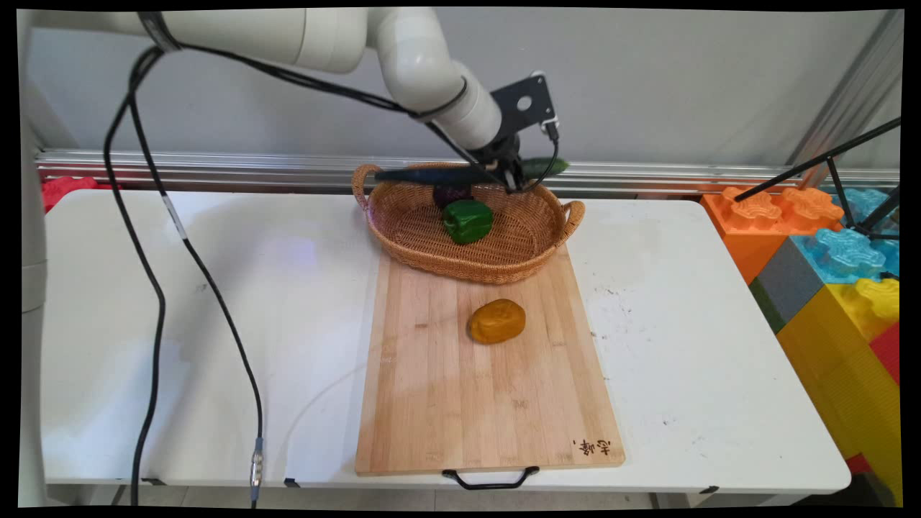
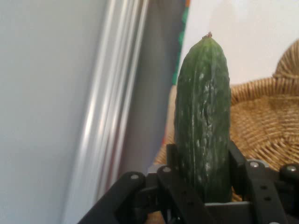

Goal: Place the picked object on the cutting board

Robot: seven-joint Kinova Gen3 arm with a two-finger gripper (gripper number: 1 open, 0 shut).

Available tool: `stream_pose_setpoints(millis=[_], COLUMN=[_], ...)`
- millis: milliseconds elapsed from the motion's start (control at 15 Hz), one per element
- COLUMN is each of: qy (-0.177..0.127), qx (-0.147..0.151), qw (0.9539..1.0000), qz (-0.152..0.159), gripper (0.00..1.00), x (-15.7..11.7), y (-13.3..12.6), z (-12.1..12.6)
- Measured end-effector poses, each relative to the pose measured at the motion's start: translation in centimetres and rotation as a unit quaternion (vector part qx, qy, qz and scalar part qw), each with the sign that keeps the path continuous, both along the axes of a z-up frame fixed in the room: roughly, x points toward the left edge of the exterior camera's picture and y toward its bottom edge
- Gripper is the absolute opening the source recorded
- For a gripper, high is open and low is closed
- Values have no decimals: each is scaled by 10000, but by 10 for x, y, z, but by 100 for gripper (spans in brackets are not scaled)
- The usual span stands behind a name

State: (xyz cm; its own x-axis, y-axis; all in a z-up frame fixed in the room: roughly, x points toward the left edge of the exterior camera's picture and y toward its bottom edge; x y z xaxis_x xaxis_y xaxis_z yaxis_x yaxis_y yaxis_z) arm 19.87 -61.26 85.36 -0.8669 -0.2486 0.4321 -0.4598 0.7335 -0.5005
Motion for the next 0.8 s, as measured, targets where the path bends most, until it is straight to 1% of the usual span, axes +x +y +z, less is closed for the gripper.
stream_pose_setpoints(millis=[200, 333, 400, 467, 600, 800], qy=[-267, -362, -390, -396, -338, -162], qx=[-225, -228, -178, -112, 151, 703], qw=[9993, 9990, 9990, 9991, 9993, 9974], qz=[-94, -93, -77, -72, -45, -17], gripper=[0, 0, 0, 0, 0, 0], x=[-8, -12, -14, -18, -26, -43], y=[17, 30, 41, 51, 78, 124], z=[37, 55, 65, 73, 87, 100])
